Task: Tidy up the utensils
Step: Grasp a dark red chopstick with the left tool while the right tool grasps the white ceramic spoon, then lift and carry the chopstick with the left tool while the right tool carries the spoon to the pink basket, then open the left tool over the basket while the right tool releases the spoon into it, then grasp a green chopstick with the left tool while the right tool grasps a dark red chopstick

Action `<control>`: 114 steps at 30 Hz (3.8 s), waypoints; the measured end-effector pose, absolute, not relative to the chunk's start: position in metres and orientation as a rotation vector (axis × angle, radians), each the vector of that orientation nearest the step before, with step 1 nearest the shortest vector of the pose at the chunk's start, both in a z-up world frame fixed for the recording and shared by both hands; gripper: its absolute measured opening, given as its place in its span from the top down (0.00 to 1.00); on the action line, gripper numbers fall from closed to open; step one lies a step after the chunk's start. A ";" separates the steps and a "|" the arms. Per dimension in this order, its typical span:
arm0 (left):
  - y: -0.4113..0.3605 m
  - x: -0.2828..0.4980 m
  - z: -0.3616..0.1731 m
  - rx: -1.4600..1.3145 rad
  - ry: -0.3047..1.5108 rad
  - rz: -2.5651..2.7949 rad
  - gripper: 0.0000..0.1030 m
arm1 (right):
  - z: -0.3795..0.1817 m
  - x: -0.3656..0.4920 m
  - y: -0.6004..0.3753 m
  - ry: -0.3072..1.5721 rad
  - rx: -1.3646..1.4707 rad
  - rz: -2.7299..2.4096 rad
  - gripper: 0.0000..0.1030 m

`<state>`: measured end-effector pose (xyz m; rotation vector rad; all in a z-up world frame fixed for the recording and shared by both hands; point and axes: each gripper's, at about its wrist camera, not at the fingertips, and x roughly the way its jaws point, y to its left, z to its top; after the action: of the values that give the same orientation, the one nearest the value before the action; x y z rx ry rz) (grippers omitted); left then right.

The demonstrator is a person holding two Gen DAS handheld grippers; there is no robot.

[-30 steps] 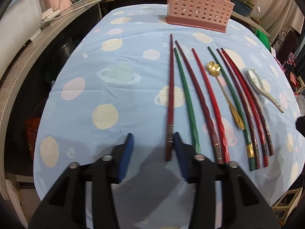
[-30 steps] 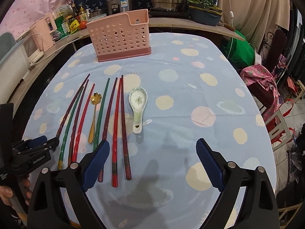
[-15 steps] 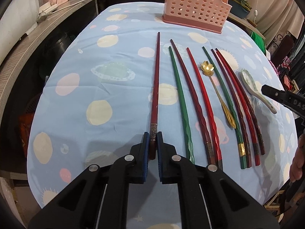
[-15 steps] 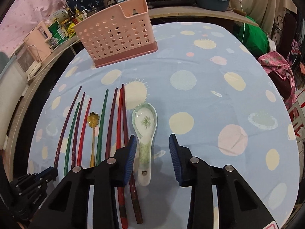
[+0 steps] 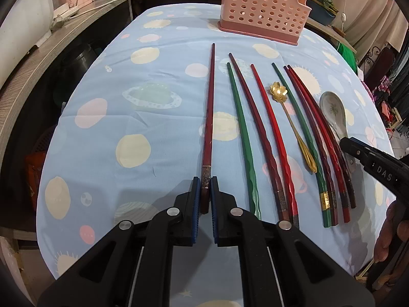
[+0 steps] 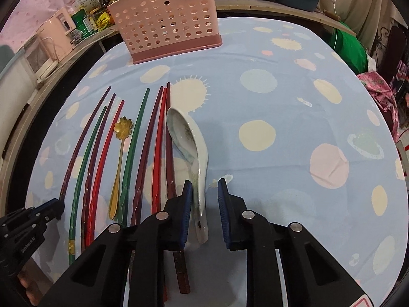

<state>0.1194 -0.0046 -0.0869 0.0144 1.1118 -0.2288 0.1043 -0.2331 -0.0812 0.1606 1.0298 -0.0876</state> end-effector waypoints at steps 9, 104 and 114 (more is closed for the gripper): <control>0.001 0.117 -0.075 -0.010 1.097 -0.233 0.93 | -0.066 0.090 -0.245 1.002 0.180 -0.089 0.92; -0.021 0.202 0.033 -0.060 0.807 -0.198 0.52 | 0.010 0.127 -0.260 0.817 0.216 -0.039 0.78; -0.007 0.149 -0.023 -0.009 0.919 -0.179 0.52 | -0.036 0.069 -0.251 0.923 0.217 -0.044 0.78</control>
<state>0.1487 -0.0072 -0.0227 -0.0087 0.9193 -0.1788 0.0693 -0.2514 -0.0364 0.2175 0.9228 -0.0440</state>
